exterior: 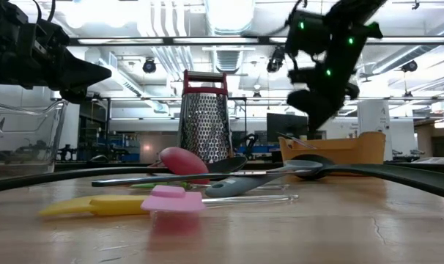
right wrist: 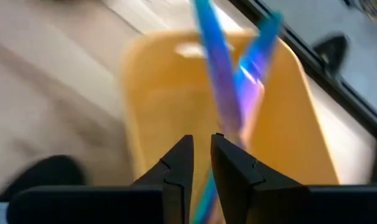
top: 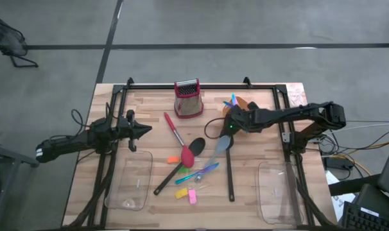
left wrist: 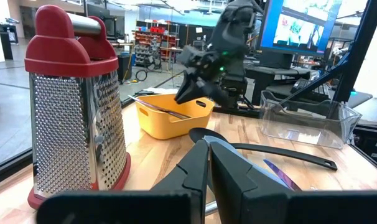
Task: Pick & Place Kitchen Items
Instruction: Put the purple kitchen knife into the yellow bin
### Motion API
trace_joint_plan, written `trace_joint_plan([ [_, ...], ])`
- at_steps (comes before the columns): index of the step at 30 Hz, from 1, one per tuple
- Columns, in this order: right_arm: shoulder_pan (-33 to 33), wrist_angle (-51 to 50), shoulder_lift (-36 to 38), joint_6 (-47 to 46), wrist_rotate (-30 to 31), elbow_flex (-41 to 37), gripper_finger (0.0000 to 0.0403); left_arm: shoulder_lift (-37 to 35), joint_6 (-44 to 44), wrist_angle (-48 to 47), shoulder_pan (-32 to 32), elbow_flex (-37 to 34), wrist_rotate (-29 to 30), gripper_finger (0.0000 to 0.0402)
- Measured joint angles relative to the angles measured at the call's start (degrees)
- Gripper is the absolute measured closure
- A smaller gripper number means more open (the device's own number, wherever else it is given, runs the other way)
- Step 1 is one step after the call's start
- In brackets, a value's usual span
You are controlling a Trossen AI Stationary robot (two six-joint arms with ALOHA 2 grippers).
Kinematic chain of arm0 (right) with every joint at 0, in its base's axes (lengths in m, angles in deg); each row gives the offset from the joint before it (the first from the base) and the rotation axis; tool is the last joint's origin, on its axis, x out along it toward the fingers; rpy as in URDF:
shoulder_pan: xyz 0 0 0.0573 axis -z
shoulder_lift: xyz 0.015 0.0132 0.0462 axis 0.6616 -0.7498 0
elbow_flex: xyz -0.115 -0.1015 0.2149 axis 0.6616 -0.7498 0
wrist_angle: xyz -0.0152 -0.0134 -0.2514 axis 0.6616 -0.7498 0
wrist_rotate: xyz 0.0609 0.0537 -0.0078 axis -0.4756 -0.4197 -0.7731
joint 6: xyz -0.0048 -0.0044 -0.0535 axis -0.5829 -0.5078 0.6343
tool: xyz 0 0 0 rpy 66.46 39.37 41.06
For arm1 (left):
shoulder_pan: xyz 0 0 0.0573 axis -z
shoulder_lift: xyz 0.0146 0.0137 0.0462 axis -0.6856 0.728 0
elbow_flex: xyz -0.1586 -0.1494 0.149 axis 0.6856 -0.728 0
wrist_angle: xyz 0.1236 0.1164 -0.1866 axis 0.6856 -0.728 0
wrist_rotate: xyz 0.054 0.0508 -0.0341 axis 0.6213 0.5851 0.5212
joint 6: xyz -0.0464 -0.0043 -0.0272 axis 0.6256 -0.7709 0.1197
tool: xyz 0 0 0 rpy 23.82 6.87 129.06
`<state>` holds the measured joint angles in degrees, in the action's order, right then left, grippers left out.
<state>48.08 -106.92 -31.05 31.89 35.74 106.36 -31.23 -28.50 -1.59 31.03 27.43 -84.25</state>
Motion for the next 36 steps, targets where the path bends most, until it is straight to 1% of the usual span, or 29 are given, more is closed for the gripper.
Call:
trace_joint_plan([
  [2, -1.9, 1.4, 0.0, 1.2, -0.1, 1.3, 0.0348, 0.0, 0.0, 0.0, 0.0, 0.0, 0.0, 0.0378],
  [5, -5.1, 7.4, 0.0, 4.2, -1.3, 2.4, 0.0338, 0.0, 0.0, 0.0, 0.0, 0.0, 0.0, 0.0378],
  [7, -7.4, 13.2, 0.1, 8.5, -4.4, 2.5, 0.0330, 0.0, 0.0, 0.0, 0.0, 0.0, 0.0, 0.0378],
  [9, -9.6, 19.0, 0.1, 10.9, -7.7, 2.4, 0.0321, 0.0, 0.0, 0.0, 0.0, 0.0, 0.0, 0.0378],
  [14, -13.9, 26.6, -1.7, 12.9, -13.2, 2.7, 0.0298, 0.0, 0.0, 0.0, 0.0, 0.0, 0.0, 0.0378],
  [17, -17.2, 31.0, -5.1, 18.0, -15.5, 4.6, 0.0279, 0.0, 0.0, 0.0, 0.0, 0.0, 0.0, 0.0378],
  [22, -22.8, 30.7, -12.4, 26.5, -17.1, 10.4, 0.0243, 0.2, 0.0, 0.0, 0.0, 0.0, 0.0, 0.0378],
  [25, -24.8, 31.1, -16.8, 29.1, -17.1, 14.7, 0.0222, 0.5, 0.0, 0.0, 0.0, 0.0, 0.0, 0.0378],
  [28, -25.7, 30.7, -20.6, 29.7, -17.6, 18.4, 0.0207, 0.8, 0.0, 0.0, 0.0, 0.0, 0.0, 0.0378],
  [33, -25.6, 29.5, -25.5, 29.1, -24.9, 23.0, 0.0199, 1.0, 0.0, 0.0, 0.0, 0.0, 0.0, 0.0378],
  [36, -26.2, 28.7, -28.3, 29.4, -26.6, 24.7, 0.0203, 1.0, 0.0, 0.0, 0.0, 0.0, 0.0, 0.0378],
])
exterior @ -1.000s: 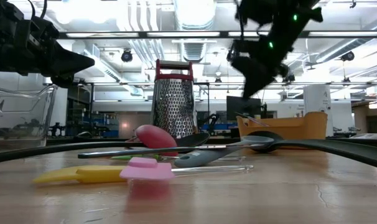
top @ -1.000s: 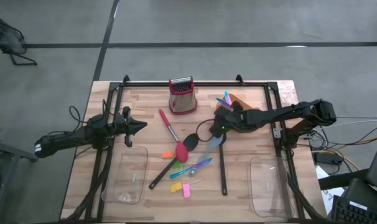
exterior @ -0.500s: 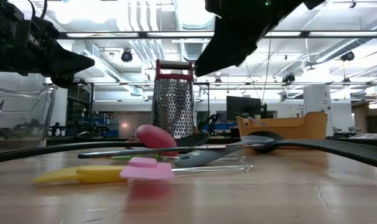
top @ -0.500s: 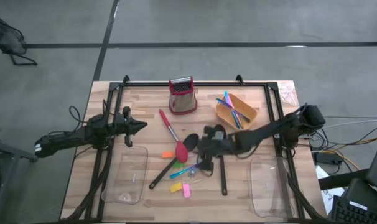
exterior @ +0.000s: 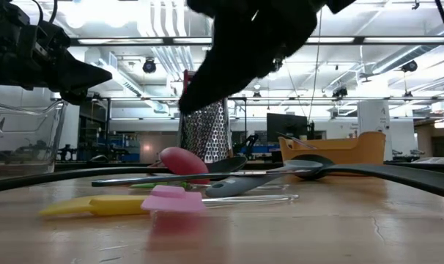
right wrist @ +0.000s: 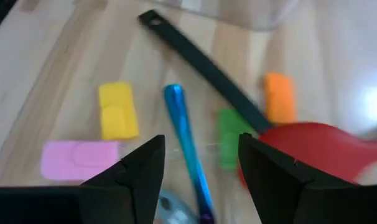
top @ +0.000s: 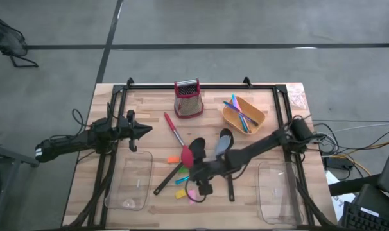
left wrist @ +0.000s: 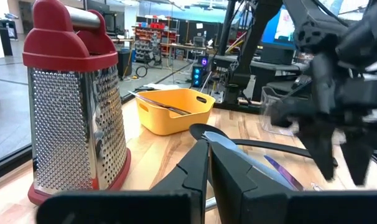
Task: Pick & Place Kitchen Items
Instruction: Put the purple kitchen knife into the yellow bin
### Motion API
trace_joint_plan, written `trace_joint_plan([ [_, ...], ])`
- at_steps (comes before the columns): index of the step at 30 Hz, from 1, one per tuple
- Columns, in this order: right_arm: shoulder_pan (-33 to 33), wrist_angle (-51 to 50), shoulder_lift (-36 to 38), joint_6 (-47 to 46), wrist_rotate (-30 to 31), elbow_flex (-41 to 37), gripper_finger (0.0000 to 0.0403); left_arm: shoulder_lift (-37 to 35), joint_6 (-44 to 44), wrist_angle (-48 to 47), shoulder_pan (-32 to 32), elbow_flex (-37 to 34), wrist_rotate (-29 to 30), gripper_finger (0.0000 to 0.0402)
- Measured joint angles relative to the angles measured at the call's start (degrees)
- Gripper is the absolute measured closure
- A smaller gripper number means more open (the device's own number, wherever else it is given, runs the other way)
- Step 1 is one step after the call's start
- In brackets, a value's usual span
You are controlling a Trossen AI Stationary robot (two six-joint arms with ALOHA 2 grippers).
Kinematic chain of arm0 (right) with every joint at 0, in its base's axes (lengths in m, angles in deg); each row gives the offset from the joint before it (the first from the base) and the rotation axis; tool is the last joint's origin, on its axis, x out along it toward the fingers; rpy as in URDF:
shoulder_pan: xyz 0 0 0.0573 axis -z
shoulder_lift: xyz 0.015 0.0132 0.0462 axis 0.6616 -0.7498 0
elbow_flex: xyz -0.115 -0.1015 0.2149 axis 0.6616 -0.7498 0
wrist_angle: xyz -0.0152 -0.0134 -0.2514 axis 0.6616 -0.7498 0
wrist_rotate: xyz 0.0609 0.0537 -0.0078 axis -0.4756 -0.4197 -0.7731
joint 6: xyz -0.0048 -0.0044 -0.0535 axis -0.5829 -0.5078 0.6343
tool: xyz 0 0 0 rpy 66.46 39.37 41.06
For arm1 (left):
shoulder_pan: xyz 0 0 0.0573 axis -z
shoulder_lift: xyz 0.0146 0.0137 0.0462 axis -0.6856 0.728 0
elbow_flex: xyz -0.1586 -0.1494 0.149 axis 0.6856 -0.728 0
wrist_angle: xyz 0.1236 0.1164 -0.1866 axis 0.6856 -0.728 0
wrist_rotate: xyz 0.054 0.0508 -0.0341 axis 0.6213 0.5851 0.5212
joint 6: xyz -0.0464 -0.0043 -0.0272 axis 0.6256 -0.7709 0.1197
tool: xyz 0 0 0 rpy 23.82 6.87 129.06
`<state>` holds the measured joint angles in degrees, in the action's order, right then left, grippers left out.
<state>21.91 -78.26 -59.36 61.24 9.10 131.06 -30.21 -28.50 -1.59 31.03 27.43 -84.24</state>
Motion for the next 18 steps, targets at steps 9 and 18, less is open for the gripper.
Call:
trace_joint_plan([
  [9, -0.7, -1.3, -5.9, -0.3, -0.5, 1.1, 0.0227, 0.1, 0.0, 0.0, 0.0, 0.0, 0.0, 0.0378],
  [18, -0.7, -0.9, -8.5, -1.0, -0.3, 1.1, 0.0251, 0.1, 0.0, 0.0, 0.0, 0.0, 0.0, 0.0378],
])
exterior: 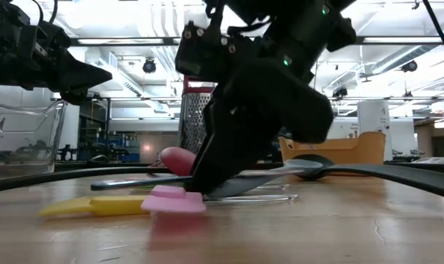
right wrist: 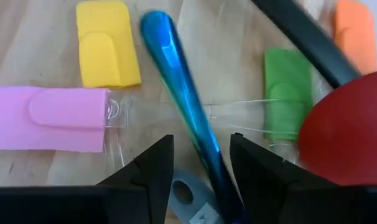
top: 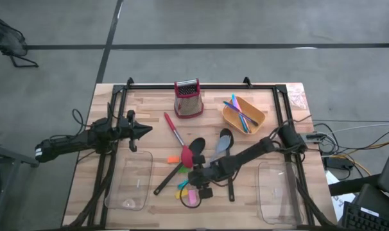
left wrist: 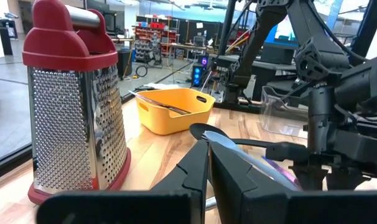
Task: Pick & Place Kitchen Items
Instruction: Put the purple kitchen knife into the yellow bin
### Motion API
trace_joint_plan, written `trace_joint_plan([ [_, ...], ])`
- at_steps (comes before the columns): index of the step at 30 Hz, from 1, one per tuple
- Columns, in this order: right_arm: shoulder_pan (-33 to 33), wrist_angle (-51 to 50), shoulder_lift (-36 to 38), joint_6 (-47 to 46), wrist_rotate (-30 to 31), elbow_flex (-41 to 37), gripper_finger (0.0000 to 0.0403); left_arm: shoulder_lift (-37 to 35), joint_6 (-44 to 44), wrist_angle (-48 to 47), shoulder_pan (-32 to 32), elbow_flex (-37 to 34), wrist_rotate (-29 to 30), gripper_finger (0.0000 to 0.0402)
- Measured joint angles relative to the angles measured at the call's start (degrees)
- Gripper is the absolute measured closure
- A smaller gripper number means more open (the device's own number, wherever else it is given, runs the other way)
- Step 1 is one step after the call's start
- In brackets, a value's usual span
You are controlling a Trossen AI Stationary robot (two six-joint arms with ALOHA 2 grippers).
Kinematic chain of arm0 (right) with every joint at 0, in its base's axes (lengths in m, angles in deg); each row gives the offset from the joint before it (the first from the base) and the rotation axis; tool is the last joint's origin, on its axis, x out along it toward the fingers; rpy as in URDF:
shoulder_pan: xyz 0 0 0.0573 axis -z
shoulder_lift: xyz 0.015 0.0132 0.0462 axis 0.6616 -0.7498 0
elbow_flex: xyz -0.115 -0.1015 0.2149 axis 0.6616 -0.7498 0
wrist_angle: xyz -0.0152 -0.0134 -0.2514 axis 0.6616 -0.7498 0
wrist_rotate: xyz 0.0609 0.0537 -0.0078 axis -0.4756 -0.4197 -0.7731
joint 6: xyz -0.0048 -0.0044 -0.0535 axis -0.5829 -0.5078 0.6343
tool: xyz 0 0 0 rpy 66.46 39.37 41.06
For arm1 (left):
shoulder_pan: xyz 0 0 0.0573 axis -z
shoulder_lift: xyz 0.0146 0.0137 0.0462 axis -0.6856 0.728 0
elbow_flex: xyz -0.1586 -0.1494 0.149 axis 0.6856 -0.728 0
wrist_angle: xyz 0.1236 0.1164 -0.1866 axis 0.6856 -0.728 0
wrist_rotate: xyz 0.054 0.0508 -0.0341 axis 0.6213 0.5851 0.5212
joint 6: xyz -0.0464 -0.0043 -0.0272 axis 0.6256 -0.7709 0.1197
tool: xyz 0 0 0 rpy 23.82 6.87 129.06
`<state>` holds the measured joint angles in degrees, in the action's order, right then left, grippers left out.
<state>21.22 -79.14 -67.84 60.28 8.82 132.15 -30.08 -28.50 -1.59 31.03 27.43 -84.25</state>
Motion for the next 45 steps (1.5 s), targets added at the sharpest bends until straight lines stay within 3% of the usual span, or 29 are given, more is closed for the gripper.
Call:
trace_joint_plan([
  [10, 0.2, 0.0, -0.3, 0.6, -0.2, 0.0, 0.0294, 0.0, 0.0, 0.0, 0.0, 0.0, 0.0, 0.0378],
  [19, 0.7, -0.5, 0.1, 1.2, -0.1, 0.0, 0.0367, 0.0, 0.0, 0.0, 0.0, 0.0, 0.0, 0.0378],
  [32, 1.2, -1.3, 4.4, 1.5, 1.6, 0.3, 0.0358, 0.0, 0.0, 0.0, 0.0, 0.0, 0.0, 0.0378],
  [38, 2.6, -7.9, 10.0, -1.7, 11.4, 0.3, 0.0367, 0.0, 0.0, 0.0, 0.0, 0.0, 0.0, 0.0378],
  [45, 6.5, -18.3, 17.9, -9.6, 21.1, 0.3, 0.0352, 0.1, 0.0, 0.0, 0.0, 0.0, 0.0, 0.0378],
])
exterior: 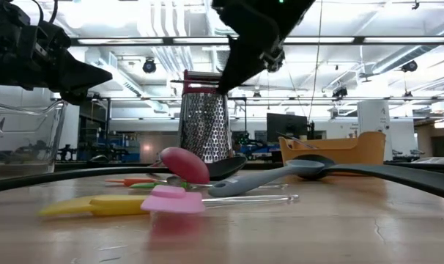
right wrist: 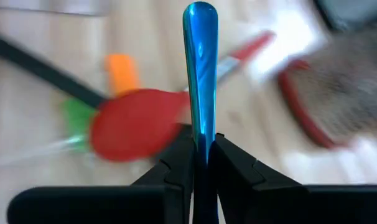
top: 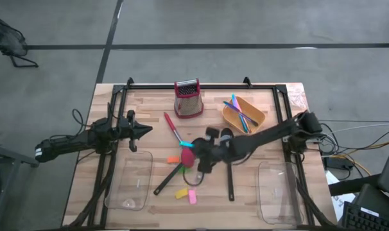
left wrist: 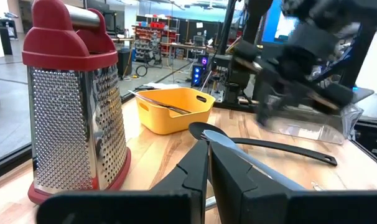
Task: Pick & Place Kitchen Items
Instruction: Put the purple kitchen knife into the yellow bin
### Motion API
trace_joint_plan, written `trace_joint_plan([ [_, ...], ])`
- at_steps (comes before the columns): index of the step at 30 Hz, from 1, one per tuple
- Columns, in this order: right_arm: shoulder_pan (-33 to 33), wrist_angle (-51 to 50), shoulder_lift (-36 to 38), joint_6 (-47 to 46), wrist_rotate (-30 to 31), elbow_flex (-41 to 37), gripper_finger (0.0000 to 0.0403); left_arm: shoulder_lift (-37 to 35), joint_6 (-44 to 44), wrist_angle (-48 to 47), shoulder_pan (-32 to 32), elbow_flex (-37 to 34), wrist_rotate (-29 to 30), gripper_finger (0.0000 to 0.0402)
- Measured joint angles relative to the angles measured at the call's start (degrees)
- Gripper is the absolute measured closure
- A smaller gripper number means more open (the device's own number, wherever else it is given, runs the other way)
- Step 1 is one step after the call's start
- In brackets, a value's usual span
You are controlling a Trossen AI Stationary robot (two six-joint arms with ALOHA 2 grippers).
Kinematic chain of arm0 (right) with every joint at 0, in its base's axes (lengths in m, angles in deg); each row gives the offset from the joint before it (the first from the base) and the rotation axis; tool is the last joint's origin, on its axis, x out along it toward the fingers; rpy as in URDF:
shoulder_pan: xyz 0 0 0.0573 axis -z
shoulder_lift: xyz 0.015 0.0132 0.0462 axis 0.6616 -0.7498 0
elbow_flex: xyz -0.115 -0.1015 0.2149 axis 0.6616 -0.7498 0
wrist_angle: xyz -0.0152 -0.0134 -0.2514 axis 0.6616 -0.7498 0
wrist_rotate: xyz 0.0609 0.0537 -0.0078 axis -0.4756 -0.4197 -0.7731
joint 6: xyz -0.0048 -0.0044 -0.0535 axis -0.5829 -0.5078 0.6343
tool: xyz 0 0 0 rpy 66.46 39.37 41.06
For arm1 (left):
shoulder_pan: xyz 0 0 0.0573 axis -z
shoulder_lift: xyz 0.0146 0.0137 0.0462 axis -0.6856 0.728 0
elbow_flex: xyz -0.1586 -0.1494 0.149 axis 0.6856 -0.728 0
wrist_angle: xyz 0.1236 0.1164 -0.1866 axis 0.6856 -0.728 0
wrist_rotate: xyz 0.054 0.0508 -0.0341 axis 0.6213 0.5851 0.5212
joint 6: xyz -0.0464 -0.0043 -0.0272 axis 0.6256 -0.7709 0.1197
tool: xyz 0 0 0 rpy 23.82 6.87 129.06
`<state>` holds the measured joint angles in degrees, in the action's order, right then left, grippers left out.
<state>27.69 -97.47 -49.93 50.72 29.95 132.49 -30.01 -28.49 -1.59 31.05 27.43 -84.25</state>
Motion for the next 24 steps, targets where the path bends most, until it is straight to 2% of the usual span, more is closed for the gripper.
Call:
trace_joint_plan([
  [9, 8.0, -11.7, 7.7, -8.8, 9.0, -0.3, 0.0360, 0.1, 0.0, 0.0, 0.0, 0.0, 0.0, 0.0378],
  [14, 12.4, -13.3, 9.8, -11.7, 12.0, -2.1, 0.0348, 0.1, 0.0, 0.0, 0.0, 0.0, 0.0, 0.0378],
  [20, 17.2, -13.4, 10.2, -12.0, 14.7, -5.7, 0.0364, 0.2, 0.0, 0.0, 0.0, 0.0, 0.0, 0.0378],
  [24, 19.7, -13.2, 10.6, -12.6, 16.7, -8.4, 0.0360, 0.3, 0.0, 0.0, 0.0, 0.0, 0.0, 0.0378],
])
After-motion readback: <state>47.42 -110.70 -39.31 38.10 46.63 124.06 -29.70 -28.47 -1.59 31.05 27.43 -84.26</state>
